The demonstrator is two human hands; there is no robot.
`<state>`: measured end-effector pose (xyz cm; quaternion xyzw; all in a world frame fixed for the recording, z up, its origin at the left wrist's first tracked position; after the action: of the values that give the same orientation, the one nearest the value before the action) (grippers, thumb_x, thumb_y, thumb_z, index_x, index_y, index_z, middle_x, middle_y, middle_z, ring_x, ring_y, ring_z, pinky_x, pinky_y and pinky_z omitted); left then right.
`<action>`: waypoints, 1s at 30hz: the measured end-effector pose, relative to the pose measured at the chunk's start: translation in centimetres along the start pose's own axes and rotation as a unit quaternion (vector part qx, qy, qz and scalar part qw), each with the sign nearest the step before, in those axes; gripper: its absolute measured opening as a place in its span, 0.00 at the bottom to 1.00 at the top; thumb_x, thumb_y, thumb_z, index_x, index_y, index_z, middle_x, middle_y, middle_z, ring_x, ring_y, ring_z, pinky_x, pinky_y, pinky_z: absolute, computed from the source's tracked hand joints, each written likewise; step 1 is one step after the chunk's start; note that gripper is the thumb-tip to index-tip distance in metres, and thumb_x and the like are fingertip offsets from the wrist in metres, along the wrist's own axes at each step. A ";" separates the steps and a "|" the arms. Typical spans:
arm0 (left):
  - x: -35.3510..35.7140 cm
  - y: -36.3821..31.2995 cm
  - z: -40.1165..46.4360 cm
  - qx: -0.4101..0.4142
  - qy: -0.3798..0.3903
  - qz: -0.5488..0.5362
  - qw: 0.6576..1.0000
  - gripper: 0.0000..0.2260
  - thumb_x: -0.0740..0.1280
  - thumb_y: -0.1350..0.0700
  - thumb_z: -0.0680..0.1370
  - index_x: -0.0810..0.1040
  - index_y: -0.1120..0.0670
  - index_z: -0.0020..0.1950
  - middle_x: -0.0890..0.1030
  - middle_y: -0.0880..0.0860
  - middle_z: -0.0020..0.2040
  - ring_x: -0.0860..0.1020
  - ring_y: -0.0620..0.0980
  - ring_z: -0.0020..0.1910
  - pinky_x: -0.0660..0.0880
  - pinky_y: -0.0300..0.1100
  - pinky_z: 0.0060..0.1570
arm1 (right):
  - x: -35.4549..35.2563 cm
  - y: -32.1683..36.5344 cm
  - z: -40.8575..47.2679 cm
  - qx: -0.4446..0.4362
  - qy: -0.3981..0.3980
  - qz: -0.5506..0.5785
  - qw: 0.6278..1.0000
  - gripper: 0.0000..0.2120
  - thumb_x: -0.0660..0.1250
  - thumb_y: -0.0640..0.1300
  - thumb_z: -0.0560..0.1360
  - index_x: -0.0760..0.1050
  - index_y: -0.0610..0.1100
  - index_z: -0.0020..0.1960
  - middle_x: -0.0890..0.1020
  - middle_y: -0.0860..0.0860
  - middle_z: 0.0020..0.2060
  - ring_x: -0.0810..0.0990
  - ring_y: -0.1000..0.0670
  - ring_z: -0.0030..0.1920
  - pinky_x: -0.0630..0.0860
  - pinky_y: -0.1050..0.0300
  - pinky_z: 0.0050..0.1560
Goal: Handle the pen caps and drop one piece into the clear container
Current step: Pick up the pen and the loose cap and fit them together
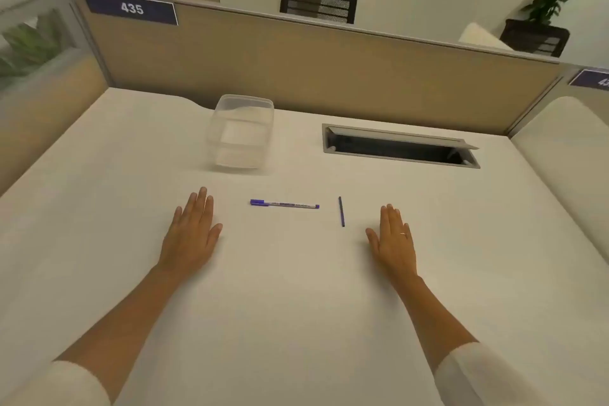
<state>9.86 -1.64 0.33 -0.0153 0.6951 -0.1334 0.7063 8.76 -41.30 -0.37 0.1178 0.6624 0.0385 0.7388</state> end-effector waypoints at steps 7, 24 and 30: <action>2.6 0.9 -1.2 -0.033 0.021 -0.017 0.999 0.32 0.41 0.44 0.75 0.59 0.61 0.73 0.57 0.60 0.76 0.57 0.59 0.75 0.54 0.59 0.71 | 3.0 -1.3 -2.7 0.028 0.049 0.016 0.998 0.27 0.51 0.52 0.80 0.53 0.40 0.75 0.56 0.45 0.76 0.52 0.47 0.76 0.50 0.47 0.75; 2.4 1.4 -1.1 -0.040 0.002 -0.037 0.999 0.31 0.43 0.43 0.76 0.61 0.58 0.73 0.60 0.55 0.76 0.58 0.53 0.75 0.53 0.53 0.72 | 1.4 11.6 3.7 -0.033 -0.049 0.215 0.975 0.09 0.64 0.34 0.75 0.78 0.36 0.54 0.78 0.39 0.47 0.75 0.40 0.49 0.66 0.57 0.50; 2.5 1.7 -0.9 -0.043 -0.006 -0.041 0.998 0.30 0.44 0.43 0.76 0.62 0.58 0.73 0.61 0.55 0.76 0.59 0.53 0.75 0.55 0.53 0.72 | 4.0 12.3 5.6 0.025 -0.027 0.205 0.978 0.10 0.61 0.35 0.78 0.76 0.33 0.56 0.76 0.39 0.48 0.75 0.41 0.48 0.70 0.57 0.45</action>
<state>9.20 -0.39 -2.51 -0.0749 0.6949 -0.1320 0.7029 15.98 -29.21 -0.94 0.2711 0.6048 0.1694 0.7294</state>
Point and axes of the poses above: each hand's wrist, its own z-axis towards the middle knuckle, its own x-axis out of the palm, y = z × x, the point moved 10 cm from there along z, towards the middle knuckle
